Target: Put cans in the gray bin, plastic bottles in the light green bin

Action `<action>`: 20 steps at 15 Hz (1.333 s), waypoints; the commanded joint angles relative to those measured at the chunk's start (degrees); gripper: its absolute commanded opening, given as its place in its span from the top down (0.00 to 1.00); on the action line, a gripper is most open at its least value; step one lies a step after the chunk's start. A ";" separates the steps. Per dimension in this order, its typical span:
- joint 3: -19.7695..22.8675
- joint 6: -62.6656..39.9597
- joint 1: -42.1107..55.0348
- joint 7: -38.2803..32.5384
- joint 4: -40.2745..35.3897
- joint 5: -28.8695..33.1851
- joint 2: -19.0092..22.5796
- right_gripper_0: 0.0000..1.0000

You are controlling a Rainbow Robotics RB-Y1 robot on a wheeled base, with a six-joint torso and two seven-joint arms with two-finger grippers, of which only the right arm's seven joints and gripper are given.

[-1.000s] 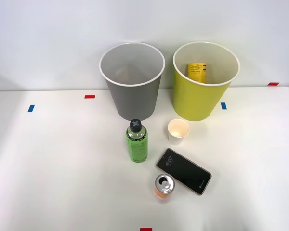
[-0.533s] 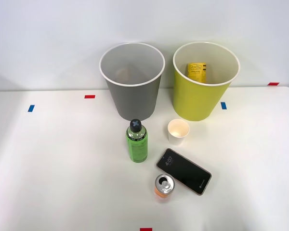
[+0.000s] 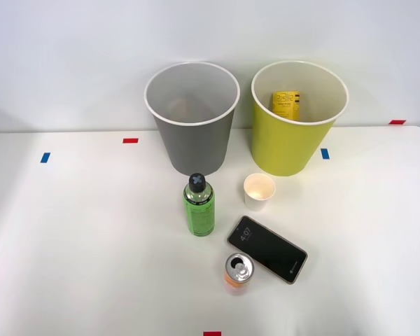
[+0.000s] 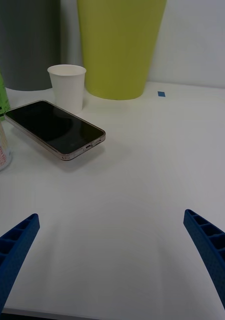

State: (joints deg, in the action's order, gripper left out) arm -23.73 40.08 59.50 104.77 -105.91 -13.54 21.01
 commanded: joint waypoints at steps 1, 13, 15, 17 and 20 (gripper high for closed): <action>0.00 0.00 0.00 0.00 0.00 0.00 0.00 0.00; 0.00 0.00 0.00 0.00 0.00 0.00 0.00 0.00; 0.00 0.00 0.00 0.00 0.00 0.00 0.00 0.00; 0.00 0.00 0.00 0.00 0.00 0.00 0.00 0.00; 0.00 0.00 0.00 0.00 0.00 0.00 0.00 0.00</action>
State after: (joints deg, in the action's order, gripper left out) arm -23.73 40.08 59.50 104.77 -105.91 -13.53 21.01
